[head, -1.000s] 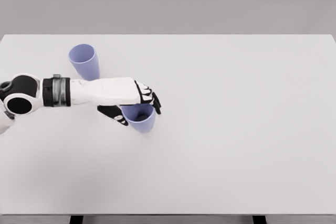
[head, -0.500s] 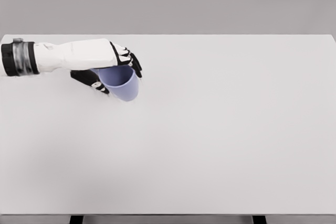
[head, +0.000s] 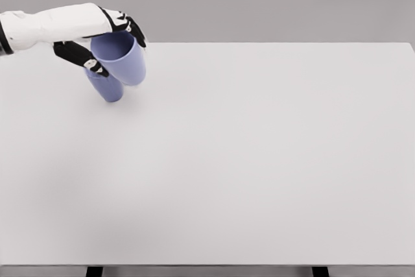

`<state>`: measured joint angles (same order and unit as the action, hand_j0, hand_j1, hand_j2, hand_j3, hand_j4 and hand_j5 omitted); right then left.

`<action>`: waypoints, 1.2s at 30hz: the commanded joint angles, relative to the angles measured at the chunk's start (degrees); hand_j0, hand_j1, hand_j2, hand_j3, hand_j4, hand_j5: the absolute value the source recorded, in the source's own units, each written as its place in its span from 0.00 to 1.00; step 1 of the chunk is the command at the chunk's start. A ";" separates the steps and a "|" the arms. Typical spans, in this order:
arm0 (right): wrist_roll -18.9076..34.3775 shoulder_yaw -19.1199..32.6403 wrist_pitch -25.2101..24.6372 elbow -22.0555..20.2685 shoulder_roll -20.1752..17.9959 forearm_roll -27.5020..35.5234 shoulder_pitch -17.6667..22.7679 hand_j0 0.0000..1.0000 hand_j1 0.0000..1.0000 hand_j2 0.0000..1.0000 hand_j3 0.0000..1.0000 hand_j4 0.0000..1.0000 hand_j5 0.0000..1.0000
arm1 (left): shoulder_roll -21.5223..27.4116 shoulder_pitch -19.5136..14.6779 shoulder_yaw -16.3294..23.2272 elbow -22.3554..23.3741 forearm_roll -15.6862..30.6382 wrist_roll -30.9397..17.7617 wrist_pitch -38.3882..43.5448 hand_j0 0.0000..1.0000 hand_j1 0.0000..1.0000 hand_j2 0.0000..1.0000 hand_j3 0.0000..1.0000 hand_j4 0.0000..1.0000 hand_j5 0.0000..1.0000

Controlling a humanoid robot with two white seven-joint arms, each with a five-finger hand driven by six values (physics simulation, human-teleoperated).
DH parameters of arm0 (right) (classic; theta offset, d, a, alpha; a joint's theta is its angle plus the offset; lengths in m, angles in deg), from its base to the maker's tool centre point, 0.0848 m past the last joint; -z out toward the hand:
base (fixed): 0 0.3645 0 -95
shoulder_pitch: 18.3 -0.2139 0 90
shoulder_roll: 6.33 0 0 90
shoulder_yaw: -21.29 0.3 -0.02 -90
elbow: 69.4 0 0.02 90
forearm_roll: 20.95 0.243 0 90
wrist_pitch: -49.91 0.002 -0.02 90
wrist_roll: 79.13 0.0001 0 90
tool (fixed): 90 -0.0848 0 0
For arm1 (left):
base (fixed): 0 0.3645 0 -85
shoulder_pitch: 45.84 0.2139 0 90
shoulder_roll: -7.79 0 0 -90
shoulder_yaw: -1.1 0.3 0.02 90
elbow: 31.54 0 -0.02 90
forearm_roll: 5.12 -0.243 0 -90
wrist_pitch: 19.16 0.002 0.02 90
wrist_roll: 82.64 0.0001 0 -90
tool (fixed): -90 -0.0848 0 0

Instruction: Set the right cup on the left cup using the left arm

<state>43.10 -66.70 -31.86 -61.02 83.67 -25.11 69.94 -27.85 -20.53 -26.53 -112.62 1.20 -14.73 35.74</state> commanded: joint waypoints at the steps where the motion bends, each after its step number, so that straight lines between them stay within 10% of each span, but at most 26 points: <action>1: 0.02 0.01 0.03 -0.03 0.00 -0.06 0.00 1.00 1.00 1.00 1.00 1.00 1.00 | 0.04 0.00 0.03 1.71 0.98 0.03 0.10 0.51 0.51 0.51 0.51 0.51 0.51; 36: 0.02 0.01 0.03 -0.03 0.00 -0.06 0.00 1.00 1.00 1.00 1.00 1.00 1.00 | -3.91 -5.01 6.19 19.81 0.54 0.21 0.10 0.52 0.52 0.52 0.52 0.52 0.52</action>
<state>43.10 -66.70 -31.86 -61.03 83.67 -25.11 69.94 -31.38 -25.54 -20.87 -93.40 1.51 -14.65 35.74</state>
